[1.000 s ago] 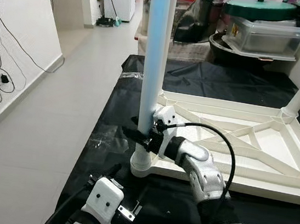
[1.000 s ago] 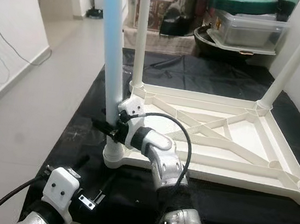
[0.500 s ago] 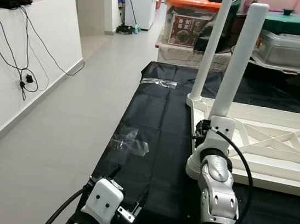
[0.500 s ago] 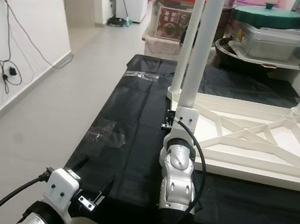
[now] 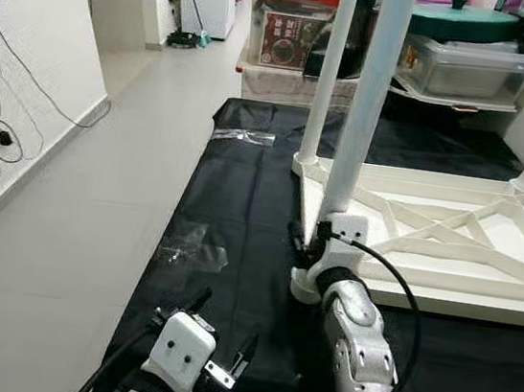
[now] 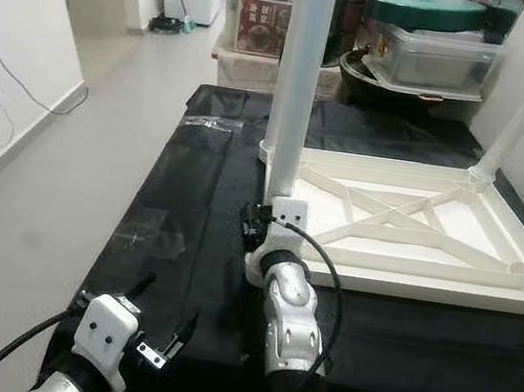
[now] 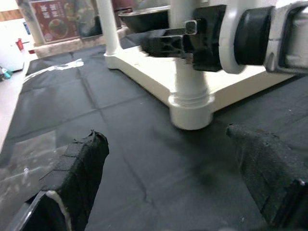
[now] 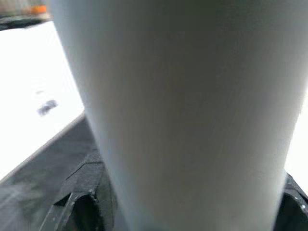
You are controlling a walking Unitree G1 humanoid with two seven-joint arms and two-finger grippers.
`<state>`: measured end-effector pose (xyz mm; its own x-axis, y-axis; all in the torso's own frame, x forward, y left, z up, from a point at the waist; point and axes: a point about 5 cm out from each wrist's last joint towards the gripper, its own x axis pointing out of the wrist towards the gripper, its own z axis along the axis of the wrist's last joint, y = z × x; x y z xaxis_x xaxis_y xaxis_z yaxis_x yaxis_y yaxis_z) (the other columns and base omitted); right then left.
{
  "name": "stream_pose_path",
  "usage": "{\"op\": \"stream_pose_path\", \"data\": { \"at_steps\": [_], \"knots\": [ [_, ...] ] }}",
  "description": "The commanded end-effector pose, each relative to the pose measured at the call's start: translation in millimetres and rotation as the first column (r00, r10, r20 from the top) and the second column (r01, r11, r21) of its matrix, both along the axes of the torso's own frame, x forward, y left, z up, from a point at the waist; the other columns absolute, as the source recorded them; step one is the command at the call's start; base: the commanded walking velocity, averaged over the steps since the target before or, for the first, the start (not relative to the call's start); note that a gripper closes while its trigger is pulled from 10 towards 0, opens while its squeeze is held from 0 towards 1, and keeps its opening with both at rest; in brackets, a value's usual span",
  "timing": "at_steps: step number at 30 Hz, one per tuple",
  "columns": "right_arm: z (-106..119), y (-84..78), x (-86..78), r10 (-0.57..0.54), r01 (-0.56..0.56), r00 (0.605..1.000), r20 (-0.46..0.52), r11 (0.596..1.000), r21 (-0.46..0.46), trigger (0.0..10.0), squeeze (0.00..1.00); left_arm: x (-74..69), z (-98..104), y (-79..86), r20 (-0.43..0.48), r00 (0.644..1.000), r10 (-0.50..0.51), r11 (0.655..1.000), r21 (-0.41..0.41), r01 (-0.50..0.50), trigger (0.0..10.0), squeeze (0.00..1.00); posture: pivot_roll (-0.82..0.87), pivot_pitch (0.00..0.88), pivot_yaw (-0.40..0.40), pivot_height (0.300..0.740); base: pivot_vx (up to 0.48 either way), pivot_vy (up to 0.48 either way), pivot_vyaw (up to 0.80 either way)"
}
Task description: Building children table
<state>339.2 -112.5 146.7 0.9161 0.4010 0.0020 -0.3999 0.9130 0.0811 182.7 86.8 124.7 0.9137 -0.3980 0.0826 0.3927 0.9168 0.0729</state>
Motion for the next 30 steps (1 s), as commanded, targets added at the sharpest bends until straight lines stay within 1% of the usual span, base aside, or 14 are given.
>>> {"op": "stream_pose_path", "data": {
  "at_steps": [1, 5, 7, 8, 10, 11, 13, 14, 19, 20, 21, 22, 25, 30],
  "knots": [
    [6, 3.6, 3.4, 0.196, -0.195, 0.981, -0.003, 0.979, 0.058, 10.0, 0.00, -0.6, -5, 1.7, -0.019, 1.000, 0.001, 1.000, 0.002, -0.001, 10.0, 0.00, -0.03, 0.020, -0.002, 0.740, 0.000, 0.000, 0.00],
    [12, 0.0, 4.0, 0.411, -0.408, 0.911, -0.026, 0.909, 0.081, 10.0, 0.00, -0.2, -5, 2.0, -0.018, 1.000, 0.002, 1.000, 0.002, -0.002, 10.0, 0.00, -0.03, 0.022, -0.003, 0.740, 0.000, 0.000, 0.00],
    [15, -1.3, -2.8, 0.648, -0.642, 0.759, -0.068, 0.761, 0.094, 10.0, 0.00, 0.1, -4, 2.0, -0.018, 1.000, 0.002, 1.000, 0.002, -0.002, 10.0, 0.00, -0.03, 0.026, 0.001, 0.740, 0.000, 0.000, 0.00],
    [15, -1.3, -2.8, 0.648, -0.642, 0.759, -0.068, 0.761, 0.094, 10.0, 0.00, 0.1, -4, 2.0, -0.018, 1.000, 0.002, 1.000, 0.002, -0.002, 10.0, 0.00, -0.03, 0.026, 0.001, 0.740, 0.000, 0.000, 0.00],
    [16, 1.5, -9.2, 0.806, -0.804, 0.585, -0.093, 0.591, 0.070, 10.0, 0.00, 0.3, -4, 2.1, -0.018, 1.000, 0.001, 1.000, 0.003, -0.001, 10.0, 0.00, -0.03, 0.026, 0.001, 0.740, 0.000, 0.000, 0.00],
    [16, 1.5, -9.2, 0.806, -0.804, 0.585, -0.093, 0.591, 0.070, 10.0, 0.00, 0.3, -4, 2.1, -0.018, 1.000, 0.001, 1.000, 0.003, -0.001, 10.0, 0.00, -0.03, 0.026, 0.001, 0.740, 0.000, 0.000, 0.00],
    [17, 13.0, -8.1, 0.875, -0.875, 0.475, -0.096, 0.481, 0.048, 10.0, 0.00, 0.1, -4, 1.7, -0.018, 1.000, 0.001, 1.000, 0.004, -0.001, 10.0, 0.00, -0.01, 0.030, -0.002, 0.740, 0.000, 0.000, 0.00],
    [19, 18.1, -6.6, 0.892, -0.893, 0.443, -0.088, 0.448, 0.048, 10.0, 0.00, -0.1, -4, 1.5, -0.017, 1.000, 0.002, 1.000, 0.005, -0.002, 10.0, 0.00, -0.01, 0.030, -0.002, 0.740, 0.000, 0.000, 0.00],
    [22, 30.7, -3.0, 0.914, -0.913, 0.400, -0.071, 0.405, 0.059, 10.0, 0.00, -0.4, -4, 1.6, -0.017, 1.000, 0.006, 1.000, 0.004, -0.005, 10.0, 0.00, 0.00, 0.028, -0.003, 0.740, 0.000, 0.000, 0.00],
    [21, 35.8, -3.1, 0.923, -0.922, 0.378, -0.074, 0.383, 0.059, 3.7, 0.00, -0.5, -4, 1.7, -0.018, 1.000, 0.007, 1.000, 0.003, -0.007, 10.0, 0.00, 0.00, 0.028, -0.003, 0.740, 0.000, 0.000, 0.00],
    [21, 35.8, -3.1, 0.923, -0.922, 0.378, -0.074, 0.383, 0.059, 3.7, 0.00, -0.5, -4, 1.7, -0.018, 1.000, 0.007, 1.000, 0.003, -0.007, 10.0, 0.00, 0.00, 0.028, -0.003, 0.740, 0.000, 0.000, 0.00],
    [18, 38.6, -5.1, 0.934, -0.934, 0.349, -0.081, 0.354, 0.057, 0.0, 0.00, -0.7, -4, 1.7, -0.018, 1.000, 0.007, 1.000, 0.003, -0.007, 10.0, 0.00, 0.00, 0.033, -0.002, 0.740, 0.000, 0.000, 0.00],
    [14, 39.2, -9.3, 0.946, -0.947, 0.312, -0.091, 0.318, 0.053, 0.0, 0.00, -1.0, -3, 1.7, -0.018, 1.000, 0.007, 1.000, 0.001, -0.007, 10.0, 0.00, 0.00, 0.035, -0.002, 0.740, 0.000, 0.000, 0.00],
    [6, 36.9, -13.4, 0.943, -0.947, 0.314, -0.109, 0.319, 0.029, 0.0, 0.00, -1.1, -4, 1.6, -0.020, 1.000, 0.007, 1.000, -0.001, -0.007, 10.0, 0.00, 0.00, 0.035, -0.002, 0.740, 0.000, 0.000, 0.00]
  ]
}}
